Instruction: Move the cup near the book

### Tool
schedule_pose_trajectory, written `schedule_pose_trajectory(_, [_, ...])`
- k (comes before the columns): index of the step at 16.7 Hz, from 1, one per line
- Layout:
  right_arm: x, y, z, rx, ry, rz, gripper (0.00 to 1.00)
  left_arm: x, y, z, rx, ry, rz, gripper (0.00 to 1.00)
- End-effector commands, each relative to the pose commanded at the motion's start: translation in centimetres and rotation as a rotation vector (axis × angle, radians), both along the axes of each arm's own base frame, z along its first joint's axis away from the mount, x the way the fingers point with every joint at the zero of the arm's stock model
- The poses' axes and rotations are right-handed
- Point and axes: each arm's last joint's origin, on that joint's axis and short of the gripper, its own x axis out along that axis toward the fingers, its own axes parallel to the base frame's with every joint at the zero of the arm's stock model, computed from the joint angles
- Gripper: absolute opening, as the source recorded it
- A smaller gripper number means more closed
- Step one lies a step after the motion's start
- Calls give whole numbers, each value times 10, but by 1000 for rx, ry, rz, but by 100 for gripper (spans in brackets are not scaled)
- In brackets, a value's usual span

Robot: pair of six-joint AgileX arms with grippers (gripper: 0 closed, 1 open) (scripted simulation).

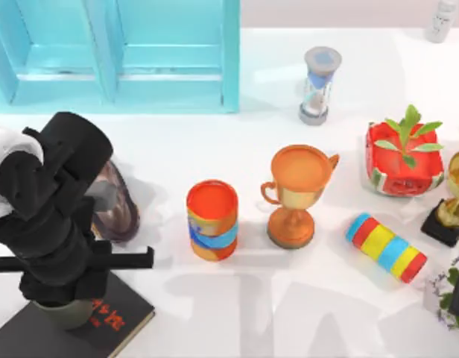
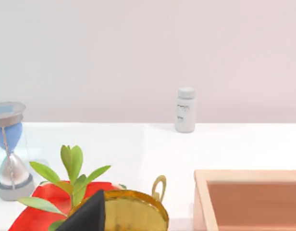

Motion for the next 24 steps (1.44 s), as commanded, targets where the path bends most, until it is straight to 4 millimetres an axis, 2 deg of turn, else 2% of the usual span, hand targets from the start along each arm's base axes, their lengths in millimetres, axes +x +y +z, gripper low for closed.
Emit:
schedule_pose_trajectory(5, [0,0,0,0,0,0,100,0,1,-4,2,4,0,0])
schedule_pose_trajectory(18, [0,0,0,0,0,0,100,0,1,-4,2,4,0,98])
schedule_pose_trajectory(24, [0,0,0,0,0,0,100,0,1,-4,2,4,0,100])
